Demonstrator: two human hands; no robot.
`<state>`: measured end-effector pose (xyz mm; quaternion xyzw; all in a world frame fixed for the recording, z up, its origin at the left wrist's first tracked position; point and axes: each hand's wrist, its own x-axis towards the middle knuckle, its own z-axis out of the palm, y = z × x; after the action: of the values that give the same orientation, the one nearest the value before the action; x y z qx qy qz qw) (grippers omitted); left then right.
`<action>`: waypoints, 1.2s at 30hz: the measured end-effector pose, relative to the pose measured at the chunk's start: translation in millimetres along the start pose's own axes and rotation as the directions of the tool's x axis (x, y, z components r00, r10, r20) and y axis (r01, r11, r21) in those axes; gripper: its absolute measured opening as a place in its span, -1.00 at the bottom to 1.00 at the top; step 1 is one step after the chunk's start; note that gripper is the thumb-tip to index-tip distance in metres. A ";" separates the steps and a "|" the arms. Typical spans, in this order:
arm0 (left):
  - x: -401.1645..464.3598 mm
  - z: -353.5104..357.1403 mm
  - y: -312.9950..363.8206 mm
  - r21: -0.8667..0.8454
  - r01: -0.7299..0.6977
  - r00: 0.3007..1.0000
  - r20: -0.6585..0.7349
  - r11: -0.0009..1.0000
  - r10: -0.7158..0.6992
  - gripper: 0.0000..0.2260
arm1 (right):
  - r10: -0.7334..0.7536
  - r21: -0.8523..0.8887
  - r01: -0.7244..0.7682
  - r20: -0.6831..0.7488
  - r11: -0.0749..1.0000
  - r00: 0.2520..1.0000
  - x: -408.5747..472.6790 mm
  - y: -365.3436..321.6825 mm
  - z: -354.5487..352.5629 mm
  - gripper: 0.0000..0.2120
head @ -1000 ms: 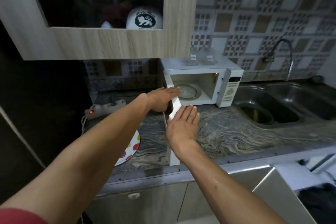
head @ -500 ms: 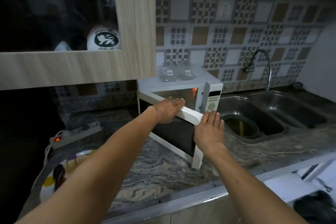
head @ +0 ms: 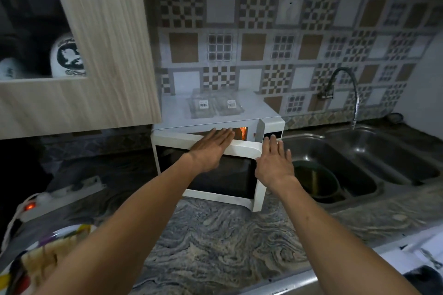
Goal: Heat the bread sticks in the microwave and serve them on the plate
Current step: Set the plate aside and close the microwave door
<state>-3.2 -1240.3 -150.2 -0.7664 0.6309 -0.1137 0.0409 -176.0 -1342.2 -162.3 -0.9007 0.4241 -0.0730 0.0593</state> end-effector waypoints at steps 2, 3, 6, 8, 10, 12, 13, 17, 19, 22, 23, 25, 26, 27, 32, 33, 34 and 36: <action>6.9 2.7 1.2 0.008 0.032 0.999 0.001 0.999 -0.032 -0.20 | -0.034 0.007 0.034 0.015 0.999 0.999 14.5 5.4 -0.6 -0.24; 10.0 4.3 2.5 0.015 0.052 0.999 0.001 0.999 -0.053 -0.19 | -0.050 0.008 0.050 0.022 0.999 0.999 20.6 8.4 -0.5 -0.24; 19.3 8.3 8.3 0.021 0.135 0.991 -0.005 0.991 -0.135 -0.18 | -0.107 -0.014 0.108 0.046 0.994 0.993 39.6 16.7 -0.7 -0.25; 24.1 10.5 12.8 0.016 0.185 0.983 -0.001 0.983 -0.185 -0.18 | -0.146 -0.021 0.147 0.066 0.989 0.987 50.8 22.0 -0.7 -0.26; 30.8 12.3 16.2 0.019 0.236 0.972 -0.012 0.972 -0.236 -0.19 | -0.191 -0.038 0.194 0.072 0.980 0.979 64.7 27.6 -1.0 -0.29; 39.2 13.0 19.0 0.005 0.288 0.958 -0.012 0.958 -0.288 -0.19 | -0.230 -0.049 0.234 0.078 0.971 0.970 79.9 32.2 -0.9 -0.31; 43.0 13.0 20.6 0.004 0.314 0.949 -0.010 0.949 -0.314 -0.20 | -0.247 -0.058 0.252 0.075 0.966 0.966 86.6 34.1 -0.1 -0.32; 57.6 15.4 25.9 0.017 0.405 0.914 -0.004 0.914 -0.405 -0.26 | -0.315 -0.076 0.322 0.092 0.944 0.945 112.3 39.5 2.1 -0.33; 64.4 16.9 27.3 0.038 0.448 0.894 0.007 0.893 -0.449 -0.27 | -0.341 -0.076 0.348 0.092 0.934 0.935 123.9 41.6 2.4 -0.34; 74.8 19.1 27.0 0.043 0.494 0.869 0.001 0.868 -0.495 -0.30 | -0.378 -0.052 0.382 0.084 0.923 0.922 138.1 43.0 3.8 -0.34; 76.3 19.5 27.2 0.047 0.505 0.863 -0.003 0.862 -0.506 -0.31 | -0.388 -0.041 0.391 0.075 0.919 0.919 140.9 43.5 4.9 -0.34; 79.8 20.5 25.8 0.050 0.503 0.864 0.005 0.863 -0.504 -0.33 | -0.402 -0.022 0.405 0.076 0.914 0.912 147.5 44.2 7.2 -0.33; 80.9 21.3 24.0 0.036 0.498 0.867 0.004 0.866 -0.499 -0.33 | -0.409 -0.020 0.412 0.078 0.911 0.909 149.9 44.1 6.6 -0.33; 81.7 22.1 22.4 0.024 0.500 0.866 -0.010 0.866 -0.500 -0.34 | -0.417 -0.026 0.421 0.079 0.907 0.905 152.0 44.1 6.8 -0.33; 92.9 26.7 13.5 -0.048 0.526 0.846 -0.071 0.849 -0.528 -0.39 | -0.444 -0.096 0.447 0.055 0.889 0.895 167.2 43.2 8.3 -0.35; 94.3 26.6 11.2 -0.058 0.530 0.841 -0.087 0.846 -0.533 -0.38 | -0.452 -0.108 0.453 0.034 0.885 0.892 170.4 41.7 10.0 -0.34; 94.4 25.7 10.6 -0.072 0.530 0.840 -0.091 0.845 -0.535 -0.37 | -0.455 -0.110 0.455 0.030 0.884 0.890 172.0 42.0 10.4 -0.34; 94.5 23.8 9.8 -0.104 0.534 0.835 -0.087 0.839 -0.543 -0.39 | -0.459 -0.108 0.460 0.037 0.881 0.888 173.1 41.9 10.3 -0.33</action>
<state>9.7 -1336.5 -163.8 -0.9062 0.3949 -0.1398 -0.0574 -96.8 -1502.0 -165.4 -0.9778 0.2016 -0.0558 -0.0089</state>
